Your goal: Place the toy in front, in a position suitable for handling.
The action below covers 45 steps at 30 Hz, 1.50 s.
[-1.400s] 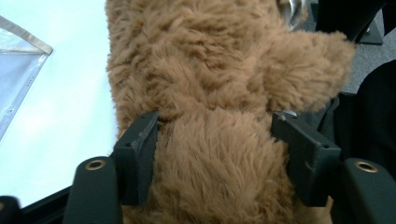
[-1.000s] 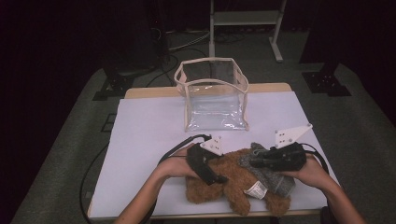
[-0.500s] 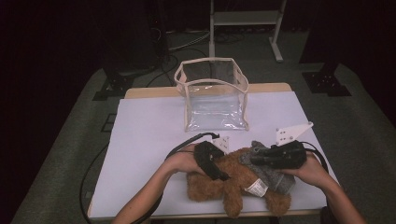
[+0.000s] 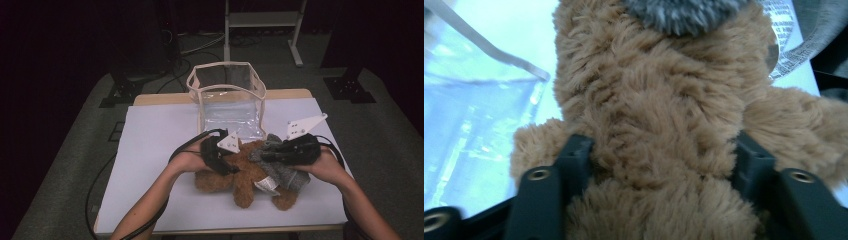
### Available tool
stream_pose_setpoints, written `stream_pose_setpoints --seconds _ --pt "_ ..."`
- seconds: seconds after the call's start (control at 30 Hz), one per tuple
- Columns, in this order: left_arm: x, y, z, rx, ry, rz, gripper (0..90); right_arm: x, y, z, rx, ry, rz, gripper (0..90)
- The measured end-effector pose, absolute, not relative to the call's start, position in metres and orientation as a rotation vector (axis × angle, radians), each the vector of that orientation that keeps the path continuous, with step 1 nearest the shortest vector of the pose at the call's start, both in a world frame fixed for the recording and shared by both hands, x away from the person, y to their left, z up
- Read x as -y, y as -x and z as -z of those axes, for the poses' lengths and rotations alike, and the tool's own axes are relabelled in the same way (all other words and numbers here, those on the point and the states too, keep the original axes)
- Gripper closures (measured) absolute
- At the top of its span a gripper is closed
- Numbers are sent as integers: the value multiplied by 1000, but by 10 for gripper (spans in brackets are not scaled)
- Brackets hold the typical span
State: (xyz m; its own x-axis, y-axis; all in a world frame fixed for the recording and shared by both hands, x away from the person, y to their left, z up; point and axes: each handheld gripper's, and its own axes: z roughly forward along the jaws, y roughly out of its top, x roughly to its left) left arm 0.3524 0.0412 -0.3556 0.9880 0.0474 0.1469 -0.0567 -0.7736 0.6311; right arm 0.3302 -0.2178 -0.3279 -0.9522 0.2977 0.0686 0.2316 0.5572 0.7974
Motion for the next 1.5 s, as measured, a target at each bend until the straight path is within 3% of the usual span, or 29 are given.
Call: stream_pose_setpoints --seconds 0.1,0.3,0.5,0.7,1.07,1.3,1.5 --pt "-53 -350 362 -50 -2382 -122 266 205 -327 343 -2771 -419 -1328 821" --pt "-59 -337 371 -65 -2351 -121 322 200 -316 333 -2769 -340 -1336 819" --pt "-59 -326 368 -13 -2374 -133 334 197 -331 312 -2706 -350 -1320 819" --pt "-66 -327 367 -51 -2358 -139 297 186 -341 330 -2785 -352 -1272 819" --pt "-104 -315 361 -115 -2303 -158 298 209 -324 348 -2779 -417 -1337 821" --pt "-102 -316 371 -125 -2305 -146 323 177 -320 329 -2768 -296 -1273 820" --pt "-101 -315 371 -123 -2334 -170 325 135 -317 335 -2814 -178 -1182 819"
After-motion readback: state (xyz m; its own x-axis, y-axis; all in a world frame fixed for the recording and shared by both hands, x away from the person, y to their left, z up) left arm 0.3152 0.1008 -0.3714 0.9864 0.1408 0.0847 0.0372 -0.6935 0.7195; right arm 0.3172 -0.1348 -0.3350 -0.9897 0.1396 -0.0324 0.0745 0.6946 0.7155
